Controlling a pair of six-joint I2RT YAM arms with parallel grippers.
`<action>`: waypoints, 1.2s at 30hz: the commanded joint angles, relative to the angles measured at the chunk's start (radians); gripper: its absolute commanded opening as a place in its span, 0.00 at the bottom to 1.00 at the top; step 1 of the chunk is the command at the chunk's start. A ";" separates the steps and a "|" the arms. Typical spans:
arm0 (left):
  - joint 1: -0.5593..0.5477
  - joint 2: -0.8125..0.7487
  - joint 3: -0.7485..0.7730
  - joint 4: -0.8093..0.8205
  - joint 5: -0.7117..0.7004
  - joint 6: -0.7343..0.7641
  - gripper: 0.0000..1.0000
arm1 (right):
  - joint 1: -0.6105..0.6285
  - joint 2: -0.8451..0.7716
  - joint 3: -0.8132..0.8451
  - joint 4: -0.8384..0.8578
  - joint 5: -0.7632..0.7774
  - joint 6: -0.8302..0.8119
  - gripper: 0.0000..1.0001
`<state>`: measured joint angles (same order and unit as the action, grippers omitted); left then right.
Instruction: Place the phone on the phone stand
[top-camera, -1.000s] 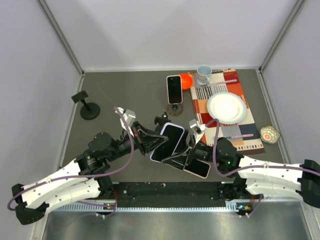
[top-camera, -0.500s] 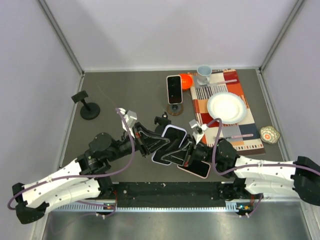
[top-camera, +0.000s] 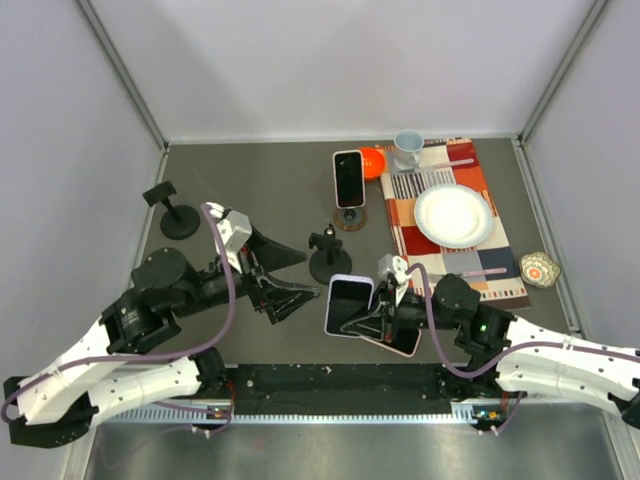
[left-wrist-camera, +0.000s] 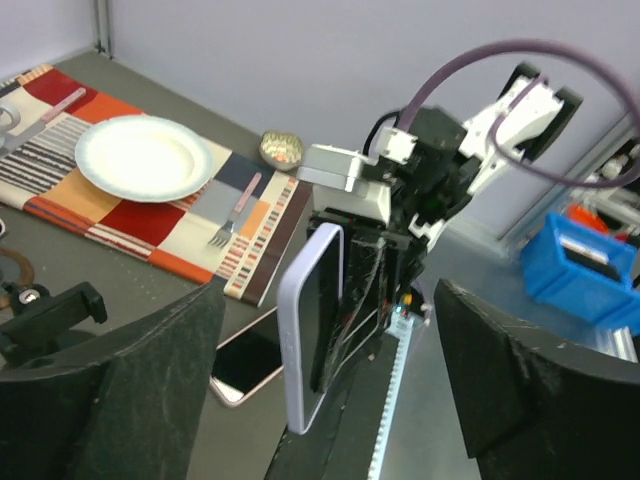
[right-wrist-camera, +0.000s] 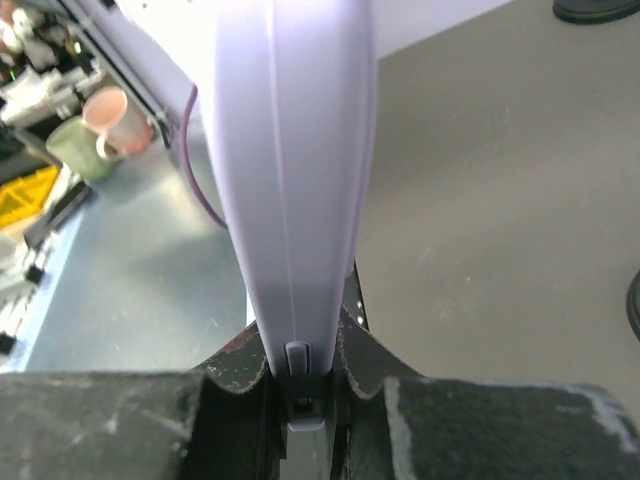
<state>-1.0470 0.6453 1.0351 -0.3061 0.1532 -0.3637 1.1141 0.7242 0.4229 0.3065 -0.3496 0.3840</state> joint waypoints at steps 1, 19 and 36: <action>0.001 0.092 0.103 -0.134 0.088 0.080 0.94 | -0.003 -0.046 0.149 -0.194 -0.097 -0.174 0.00; 0.001 0.326 0.166 -0.143 0.398 0.147 0.56 | -0.003 -0.002 0.228 -0.251 -0.221 -0.220 0.00; 0.002 0.346 0.178 -0.212 0.292 0.175 0.55 | -0.003 -0.011 0.243 -0.268 -0.232 -0.249 0.00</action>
<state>-1.0470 1.0096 1.1767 -0.5426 0.4599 -0.2108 1.1141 0.7399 0.5858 -0.0521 -0.5541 0.1555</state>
